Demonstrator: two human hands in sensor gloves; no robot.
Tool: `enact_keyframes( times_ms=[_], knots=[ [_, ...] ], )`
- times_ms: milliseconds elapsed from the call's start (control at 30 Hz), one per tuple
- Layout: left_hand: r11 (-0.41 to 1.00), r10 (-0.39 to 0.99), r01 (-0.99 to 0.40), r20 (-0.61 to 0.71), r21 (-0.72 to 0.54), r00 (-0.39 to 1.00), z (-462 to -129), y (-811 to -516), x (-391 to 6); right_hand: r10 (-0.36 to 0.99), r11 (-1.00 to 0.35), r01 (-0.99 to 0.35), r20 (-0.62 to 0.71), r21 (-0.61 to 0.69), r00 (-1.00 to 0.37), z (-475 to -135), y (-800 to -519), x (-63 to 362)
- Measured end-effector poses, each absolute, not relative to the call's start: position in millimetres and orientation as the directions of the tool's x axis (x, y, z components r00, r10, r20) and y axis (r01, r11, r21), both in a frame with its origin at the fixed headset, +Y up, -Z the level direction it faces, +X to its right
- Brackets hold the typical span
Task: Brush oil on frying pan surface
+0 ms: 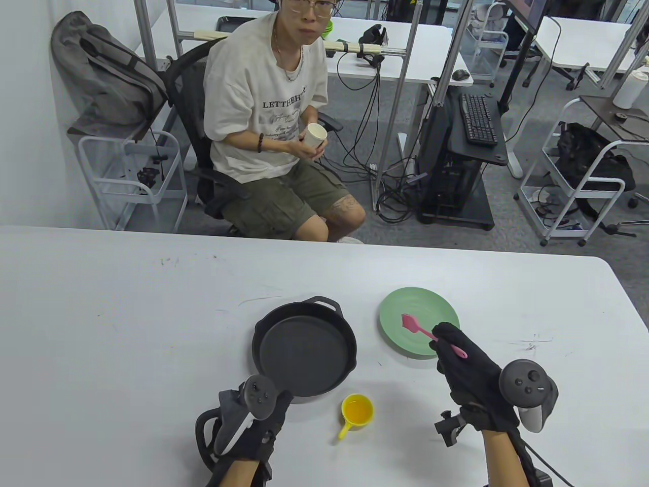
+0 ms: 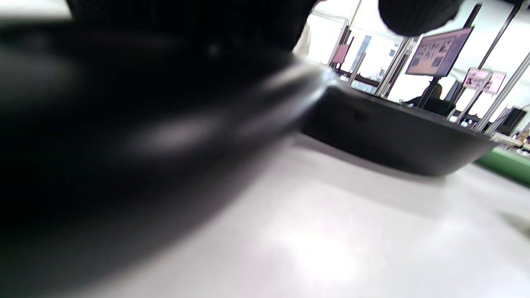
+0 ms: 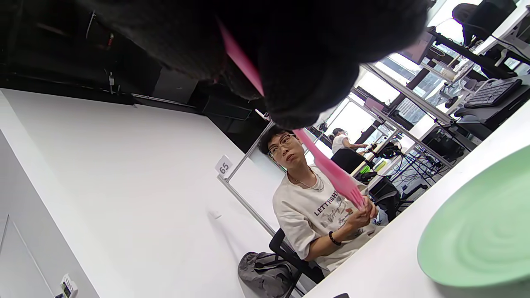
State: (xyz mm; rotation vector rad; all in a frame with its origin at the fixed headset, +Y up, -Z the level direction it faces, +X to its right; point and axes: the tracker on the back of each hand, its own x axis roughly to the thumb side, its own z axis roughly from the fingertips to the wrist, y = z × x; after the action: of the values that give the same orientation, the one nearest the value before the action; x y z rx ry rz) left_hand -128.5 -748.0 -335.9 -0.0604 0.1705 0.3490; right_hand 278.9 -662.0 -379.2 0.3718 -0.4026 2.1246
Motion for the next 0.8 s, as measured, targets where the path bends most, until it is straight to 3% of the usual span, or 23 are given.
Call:
enact_keyframes(
  times_ms=[333,800],
  knots=[
    [0.927,0.374,-0.373,-0.079,0.032,0.924,-330.6,-735.9,-127.4,0.662,-0.629,-0.759,0.396,-0.167,-0.636,-379.9,-662.1,283.1],
    [0.914,0.406,-0.406,-0.048,-0.012,0.913,-330.2,-735.5,-133.0,0.421,-0.87,-0.474,0.295,-0.135,-0.858,-418.4,-677.2,306.2]
  ],
)
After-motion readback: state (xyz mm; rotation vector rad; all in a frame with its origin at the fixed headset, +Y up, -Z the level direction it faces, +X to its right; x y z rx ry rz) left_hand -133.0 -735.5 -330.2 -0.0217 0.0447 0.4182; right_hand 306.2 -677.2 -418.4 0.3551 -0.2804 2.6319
